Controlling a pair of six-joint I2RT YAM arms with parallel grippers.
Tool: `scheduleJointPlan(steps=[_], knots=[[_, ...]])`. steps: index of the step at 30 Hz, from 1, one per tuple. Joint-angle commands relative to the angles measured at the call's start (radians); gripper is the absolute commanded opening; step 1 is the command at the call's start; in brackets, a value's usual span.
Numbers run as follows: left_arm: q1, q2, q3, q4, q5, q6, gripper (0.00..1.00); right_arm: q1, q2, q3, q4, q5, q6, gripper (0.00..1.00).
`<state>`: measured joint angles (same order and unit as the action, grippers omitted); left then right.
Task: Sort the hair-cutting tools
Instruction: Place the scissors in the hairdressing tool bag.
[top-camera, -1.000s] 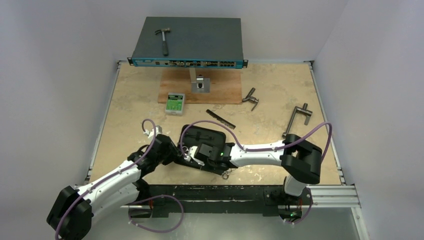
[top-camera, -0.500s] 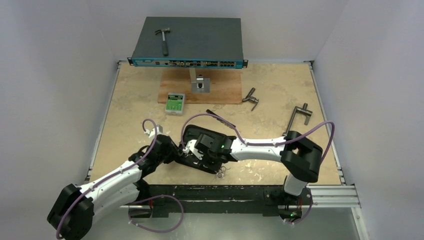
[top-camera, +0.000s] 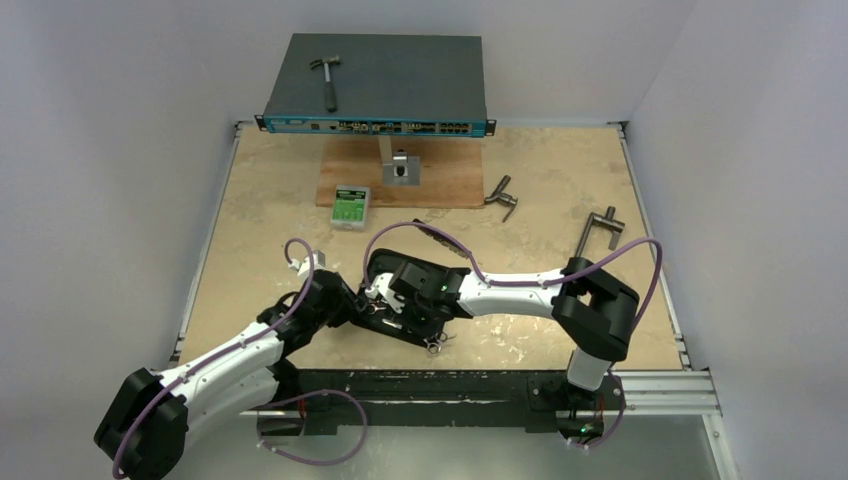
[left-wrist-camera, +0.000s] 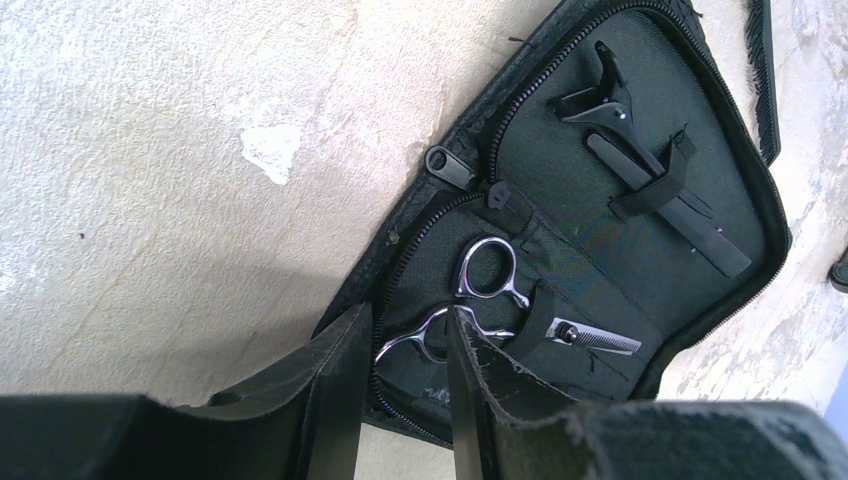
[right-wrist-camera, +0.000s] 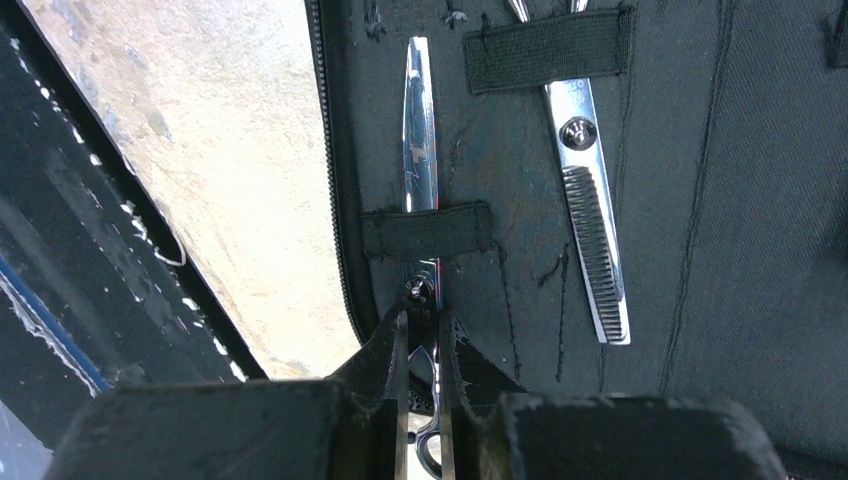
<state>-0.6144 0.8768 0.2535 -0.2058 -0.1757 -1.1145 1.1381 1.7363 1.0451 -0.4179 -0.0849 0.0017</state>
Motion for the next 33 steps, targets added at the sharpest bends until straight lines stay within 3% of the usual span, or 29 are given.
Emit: scheduleJointPlan(steps=[1,13,21,27,33], knots=[[-0.001,0.025,-0.037,-0.019,0.061,0.004,0.32,-0.002,0.016,0.001,0.105,-0.047,0.043,0.00],[-0.001,0.037,-0.042,-0.004,0.070,0.001,0.31,0.000,0.036,-0.030,0.173,-0.044,0.089,0.00],[-0.002,0.017,-0.037,-0.026,0.057,0.000,0.31,0.000,0.003,-0.013,0.081,0.031,0.050,0.00],[-0.001,0.008,-0.030,-0.045,0.044,0.006,0.31,0.000,-0.040,0.003,0.018,0.071,0.038,0.19],[-0.001,0.014,-0.023,-0.049,0.038,0.011,0.31,0.000,-0.088,0.010,-0.008,0.085,0.045,0.28]])
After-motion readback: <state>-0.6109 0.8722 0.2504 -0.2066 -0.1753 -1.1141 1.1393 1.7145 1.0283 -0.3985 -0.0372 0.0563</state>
